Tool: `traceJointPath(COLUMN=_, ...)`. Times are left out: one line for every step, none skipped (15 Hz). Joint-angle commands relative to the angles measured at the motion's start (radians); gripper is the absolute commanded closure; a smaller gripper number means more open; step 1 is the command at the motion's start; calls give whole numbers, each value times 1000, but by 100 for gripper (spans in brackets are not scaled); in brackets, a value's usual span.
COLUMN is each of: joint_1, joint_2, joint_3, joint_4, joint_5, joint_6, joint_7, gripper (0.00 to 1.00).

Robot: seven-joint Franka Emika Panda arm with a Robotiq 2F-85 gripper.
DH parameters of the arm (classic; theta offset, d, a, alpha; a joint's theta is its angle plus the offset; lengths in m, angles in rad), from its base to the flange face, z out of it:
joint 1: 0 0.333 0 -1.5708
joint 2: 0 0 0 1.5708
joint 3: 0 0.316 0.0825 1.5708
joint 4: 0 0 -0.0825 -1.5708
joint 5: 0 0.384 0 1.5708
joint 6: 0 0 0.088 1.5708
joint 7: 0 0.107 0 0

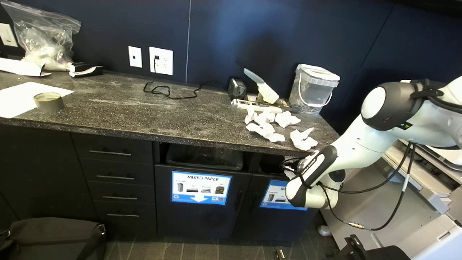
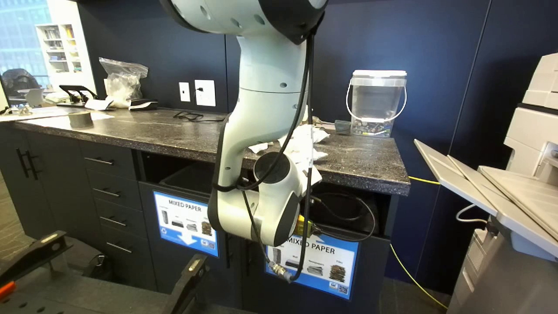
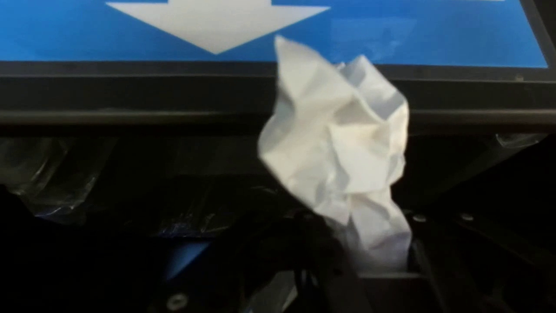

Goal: Put the tissues inside the rubbish.

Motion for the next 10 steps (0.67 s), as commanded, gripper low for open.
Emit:
traceJointPath(joint_1=31, joint_2=66, joint_3=-29, joint_4=124, joint_5=-16, joint_6=34, joint_7=53, gripper=87)
traceJointPath(joint_1=37, joint_2=75, joint_3=-32, joint_4=145, joint_5=-12, joint_6=26, joint_7=55, gripper=87)
traceJointPath(joint_1=40, joint_2=85, joint_3=-34, joint_4=164, joint_5=-14, joint_6=19, joint_7=60, gripper=87)
traceJointPath(joint_1=45, joint_2=93, joint_3=-38, joint_4=180, joint_5=-8, joint_6=12, joint_7=62, gripper=87)
traceJointPath(joint_1=48, joint_2=102, joint_3=-41, joint_4=196, joint_5=-8, joint_6=9, joint_7=64, gripper=87)
traceJointPath(joint_1=52, joint_2=109, joint_3=-44, joint_4=209, joint_5=-5, joint_6=6, joint_7=65, gripper=87)
traceJointPath(joint_1=55, joint_2=116, joint_3=-46, joint_4=221, joint_5=-5, joint_6=3, joint_7=67, gripper=87)
traceJointPath(joint_1=58, joint_2=123, joint_3=-48, joint_4=234, joint_5=-4, joint_6=-1, joint_7=69, gripper=87)
traceJointPath(joint_1=59, joint_2=127, joint_3=-50, joint_4=240, joint_5=-4, joint_6=-1, joint_7=71, gripper=87)
traceJointPath(joint_1=58, joint_2=126, joint_3=-50, joint_4=239, joint_5=-9, joint_6=-6, joint_7=76, gripper=87)
